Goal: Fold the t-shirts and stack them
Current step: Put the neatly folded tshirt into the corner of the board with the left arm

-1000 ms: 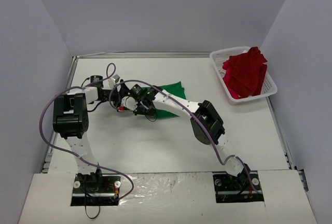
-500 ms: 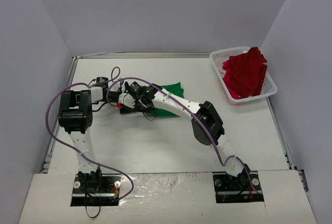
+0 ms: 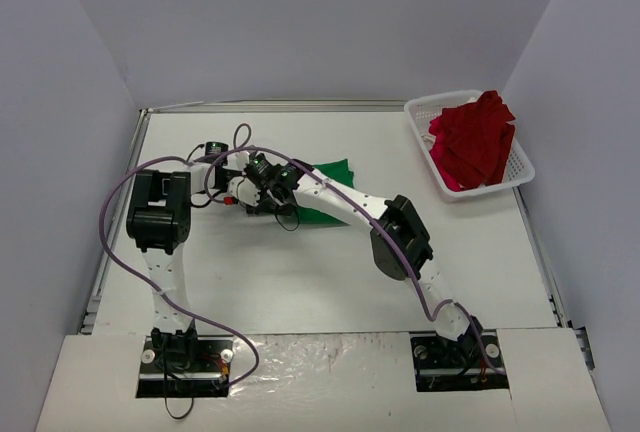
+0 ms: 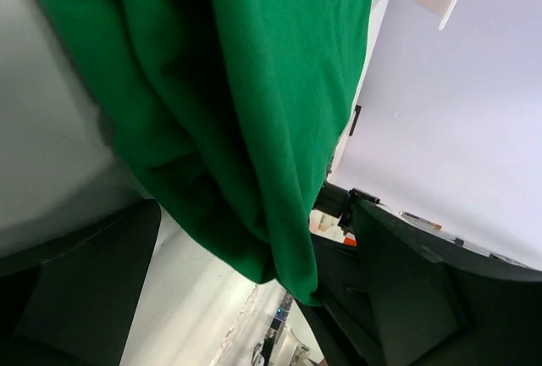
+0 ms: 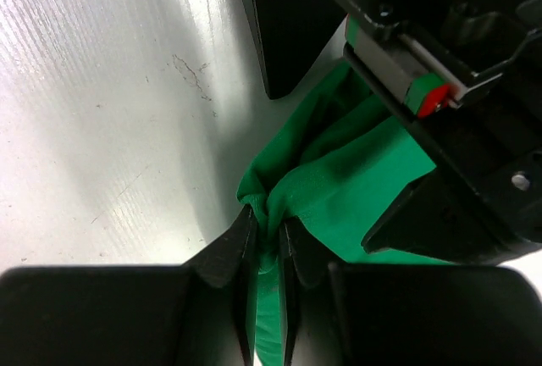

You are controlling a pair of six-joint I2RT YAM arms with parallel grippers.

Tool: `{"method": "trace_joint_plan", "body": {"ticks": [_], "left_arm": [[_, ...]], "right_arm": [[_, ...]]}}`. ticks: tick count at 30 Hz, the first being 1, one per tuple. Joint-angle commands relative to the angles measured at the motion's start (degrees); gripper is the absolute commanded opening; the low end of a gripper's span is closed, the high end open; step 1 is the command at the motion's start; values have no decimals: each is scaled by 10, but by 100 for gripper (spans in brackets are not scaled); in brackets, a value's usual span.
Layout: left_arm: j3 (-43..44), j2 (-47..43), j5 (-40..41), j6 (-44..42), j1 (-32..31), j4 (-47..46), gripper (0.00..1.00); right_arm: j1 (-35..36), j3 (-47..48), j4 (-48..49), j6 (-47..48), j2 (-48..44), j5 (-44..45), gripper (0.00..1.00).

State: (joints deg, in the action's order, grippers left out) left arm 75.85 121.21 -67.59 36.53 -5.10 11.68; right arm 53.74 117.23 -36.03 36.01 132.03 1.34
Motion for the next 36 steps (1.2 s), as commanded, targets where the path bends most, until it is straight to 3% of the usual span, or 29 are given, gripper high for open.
{"method": "trace_joint_plan", "body": {"ticks": [1, 4, 7, 9, 11, 12, 15, 27, 28, 29, 31, 34, 36], "left_arm": [[19, 13, 23, -25, -6, 29, 100], [23, 21, 28, -35, -8, 39, 99], [25, 31, 24, -31, -9, 31, 85], [29, 35, 21, -31, -10, 31, 69], [32, 38, 20, -32, -13, 32, 63], [38, 42, 17, -33, -15, 32, 52], [53, 53, 10, -37, -17, 39, 42], [85, 57, 34, -65, -17, 71, 18], [88, 56, 38, -74, -17, 77, 17], [96, 54, 39, -80, -17, 91, 11], [106, 53, 47, -98, -14, 115, 9], [120, 47, 51, -115, -7, 134, 7], [114, 28, 69, -127, 0, 136, 2]], "right_arm": [[6, 23, -25, 0, -10, 16, 0], [7, 27, -27, 0, -8, 17, 0], [8, 31, -31, 0, -8, 16, 0], [8, 30, -33, 0, -8, 15, 0], [8, 29, -33, 0, -7, 15, 0], [8, 30, -33, 0, -6, 15, 0], [8, 31, -33, 0, -5, 15, 0], [10, -1, -36, 0, -25, -2, 0], [10, -9, -37, 0, -31, -3, 21], [12, -19, -37, 1, -49, -4, 35], [13, -64, -38, 6, -76, -7, 53], [14, -139, -48, 18, -148, -34, 69], [11, -206, -54, 36, -219, -24, 70]]}}
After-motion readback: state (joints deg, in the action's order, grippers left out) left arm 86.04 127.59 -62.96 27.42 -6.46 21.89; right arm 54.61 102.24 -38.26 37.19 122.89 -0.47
